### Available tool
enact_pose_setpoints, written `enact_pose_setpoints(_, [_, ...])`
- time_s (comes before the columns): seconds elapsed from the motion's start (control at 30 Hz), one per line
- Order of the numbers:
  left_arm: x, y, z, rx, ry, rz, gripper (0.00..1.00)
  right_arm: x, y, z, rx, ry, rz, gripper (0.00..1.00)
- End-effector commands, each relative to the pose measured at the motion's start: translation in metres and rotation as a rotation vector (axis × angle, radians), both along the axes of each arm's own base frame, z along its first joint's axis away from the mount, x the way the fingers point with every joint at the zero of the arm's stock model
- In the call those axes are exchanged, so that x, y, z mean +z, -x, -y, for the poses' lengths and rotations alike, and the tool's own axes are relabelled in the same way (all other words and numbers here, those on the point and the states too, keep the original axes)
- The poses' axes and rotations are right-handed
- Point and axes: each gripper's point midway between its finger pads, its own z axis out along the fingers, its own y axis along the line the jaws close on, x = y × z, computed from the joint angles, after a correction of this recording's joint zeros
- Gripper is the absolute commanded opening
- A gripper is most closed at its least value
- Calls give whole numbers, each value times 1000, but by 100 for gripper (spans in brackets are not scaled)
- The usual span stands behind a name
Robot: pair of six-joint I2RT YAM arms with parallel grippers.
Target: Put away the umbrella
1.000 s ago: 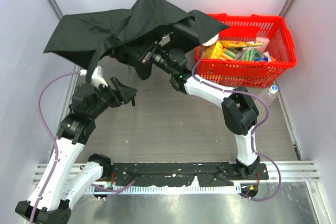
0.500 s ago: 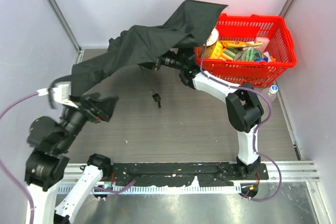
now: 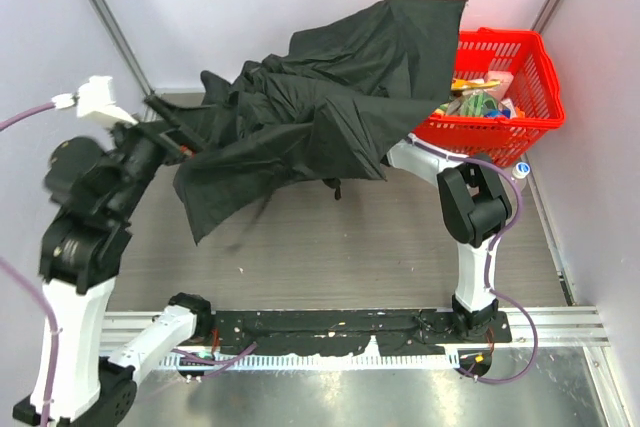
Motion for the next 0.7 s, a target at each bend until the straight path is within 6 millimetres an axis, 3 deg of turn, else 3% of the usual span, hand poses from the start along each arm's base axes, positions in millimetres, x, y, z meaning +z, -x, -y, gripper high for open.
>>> enact_pose_setpoints(0.0, [3, -20, 51, -246, -12, 57, 100, 63, 61, 22, 130, -129, 209, 1])
enact_pose_setpoints(0.07, [-2, -31, 62, -291, -41, 40, 100, 64, 61, 22, 134, -131, 194, 1])
enact_pose_setpoints(0.2, [-21, -52, 59, -240, -76, -3, 100, 68, 66, 19, 133, -142, 188, 1])
enact_pose_setpoints(0.4, [-31, -81, 67, -230, -30, -42, 100, 72, 77, 7, 125, -134, 205, 1])
enact_pose_setpoints(0.57, [-33, -93, 98, -390, 76, -55, 100, 68, 89, -11, 132, -106, 240, 1])
enact_pose_setpoints(0.67, [-42, -104, 100, -391, 79, -90, 100, 64, 99, -23, 140, -71, 241, 1])
